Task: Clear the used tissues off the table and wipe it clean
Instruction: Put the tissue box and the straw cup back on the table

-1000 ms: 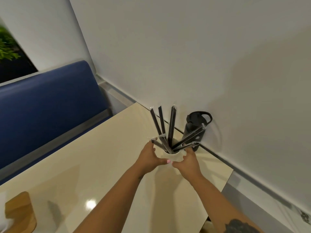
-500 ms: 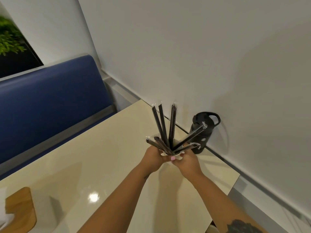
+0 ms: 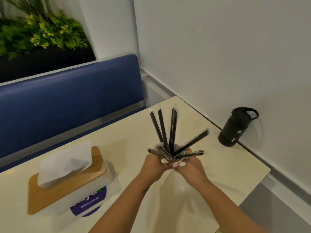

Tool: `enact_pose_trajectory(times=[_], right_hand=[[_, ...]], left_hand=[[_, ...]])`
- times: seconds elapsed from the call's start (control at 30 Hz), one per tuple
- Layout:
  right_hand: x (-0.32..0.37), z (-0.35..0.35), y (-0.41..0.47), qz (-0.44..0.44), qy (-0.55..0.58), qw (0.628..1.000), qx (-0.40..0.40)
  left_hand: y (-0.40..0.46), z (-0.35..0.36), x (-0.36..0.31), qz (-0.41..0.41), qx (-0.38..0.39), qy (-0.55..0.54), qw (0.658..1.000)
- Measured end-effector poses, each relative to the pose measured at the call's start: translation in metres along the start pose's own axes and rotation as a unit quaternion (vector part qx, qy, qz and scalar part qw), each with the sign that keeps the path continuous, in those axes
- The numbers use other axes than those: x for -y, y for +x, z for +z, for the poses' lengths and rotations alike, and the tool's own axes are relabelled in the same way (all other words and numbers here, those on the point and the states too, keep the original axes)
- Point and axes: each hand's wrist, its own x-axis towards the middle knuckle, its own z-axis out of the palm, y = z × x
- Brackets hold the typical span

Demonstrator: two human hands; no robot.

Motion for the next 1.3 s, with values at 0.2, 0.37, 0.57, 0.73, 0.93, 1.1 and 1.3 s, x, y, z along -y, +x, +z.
enact_pose_trajectory(times=[0.2,0.37,0.57,0.73,0.93,1.1,1.3], right_hand=[[0.027,0.078,-0.049,-0.032,-0.003,0.996,0.082],[0.041,0.139,-0.086,-0.068,0.014,0.990,0.126],[0.052,0.207,-0.118,-0.103,0.005,0.976,0.192],[0.060,0.248,-0.129,-0.129,-0.023,0.964,0.230],[0.064,0.278,-0.129,-0.131,-0.039,0.956,0.259],[0.060,0.287,-0.122,-0.122,-0.057,0.954,0.267],[0.054,0.287,-0.120,-0.083,-0.042,0.960,0.264]], left_hand=[[-0.085,-0.065,0.021,-0.037,-0.068,-0.020,0.997],[-0.153,-0.112,0.041,-0.054,-0.120,-0.008,0.991],[-0.219,-0.156,0.065,-0.086,-0.191,-0.002,0.978],[-0.251,-0.179,0.086,-0.118,-0.229,0.002,0.966],[-0.262,-0.196,0.100,-0.131,-0.248,-0.010,0.960],[-0.262,-0.199,0.107,-0.147,-0.259,-0.042,0.954],[-0.258,-0.194,0.110,-0.151,-0.260,-0.046,0.953]])
